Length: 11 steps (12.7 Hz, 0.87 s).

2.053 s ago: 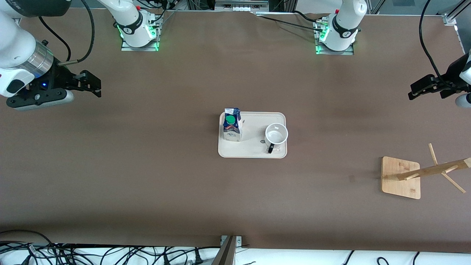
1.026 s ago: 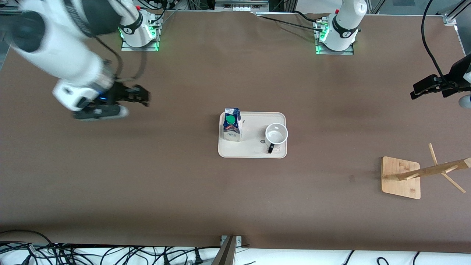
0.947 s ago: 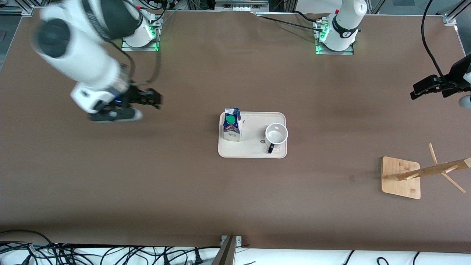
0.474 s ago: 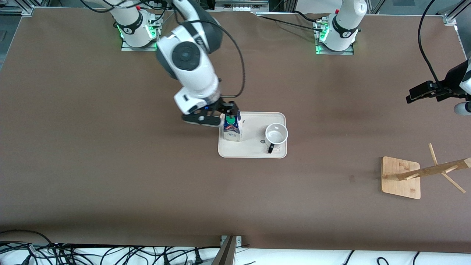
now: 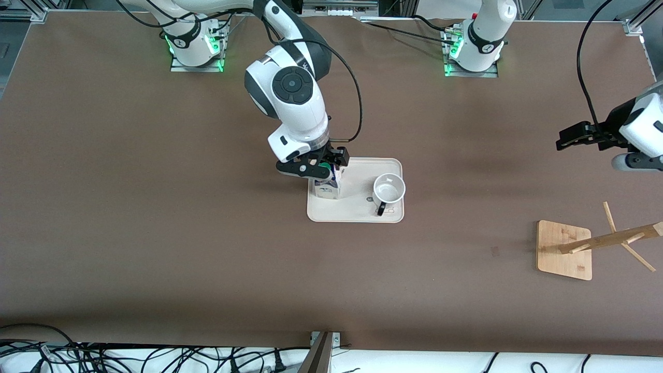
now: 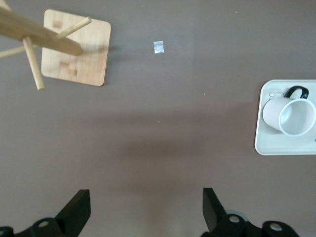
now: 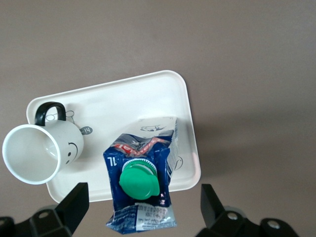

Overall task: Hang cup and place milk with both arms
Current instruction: 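Grasp the milk carton with the right gripper while the left gripper reaches the mug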

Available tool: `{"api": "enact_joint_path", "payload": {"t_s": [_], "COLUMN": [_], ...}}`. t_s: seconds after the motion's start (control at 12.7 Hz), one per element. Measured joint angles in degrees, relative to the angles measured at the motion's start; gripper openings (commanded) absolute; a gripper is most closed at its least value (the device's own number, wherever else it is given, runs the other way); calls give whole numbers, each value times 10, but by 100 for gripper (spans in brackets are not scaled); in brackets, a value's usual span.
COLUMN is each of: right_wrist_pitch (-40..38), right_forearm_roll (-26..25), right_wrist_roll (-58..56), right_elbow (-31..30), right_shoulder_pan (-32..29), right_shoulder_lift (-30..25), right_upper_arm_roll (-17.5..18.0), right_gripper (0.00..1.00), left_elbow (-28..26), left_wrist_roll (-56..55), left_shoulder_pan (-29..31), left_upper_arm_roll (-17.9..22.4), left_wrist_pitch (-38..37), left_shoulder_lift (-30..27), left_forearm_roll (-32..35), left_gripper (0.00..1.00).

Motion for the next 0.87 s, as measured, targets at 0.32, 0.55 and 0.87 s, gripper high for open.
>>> {"api": "enact_joint_path", "payload": {"t_s": [0.32,0.55,0.87], "right_wrist_pitch": [15,19,-3], "right_forearm_roll": [-6,-13,-14], "right_wrist_roll": [1,1,-8], "right_elbow": [-9,-9,8], "right_shoulder_pan": [12,14,4], "right_shoulder_lift": [22,30,14], "right_upper_arm_roll": [0,-2,-13], "right_gripper": [66,41,41], "left_elbow": [0,0,0], "left_wrist_roll": [21,22,21], "left_shoulder_pan": [1,0,0], "left_upper_arm_roll": [0,-8,-17], "left_wrist_pitch": [2,2,2], "left_shoulder_lift": [2,2,8], "left_forearm_roll": [0,0,0], "left_gripper": [100,100,100]}}
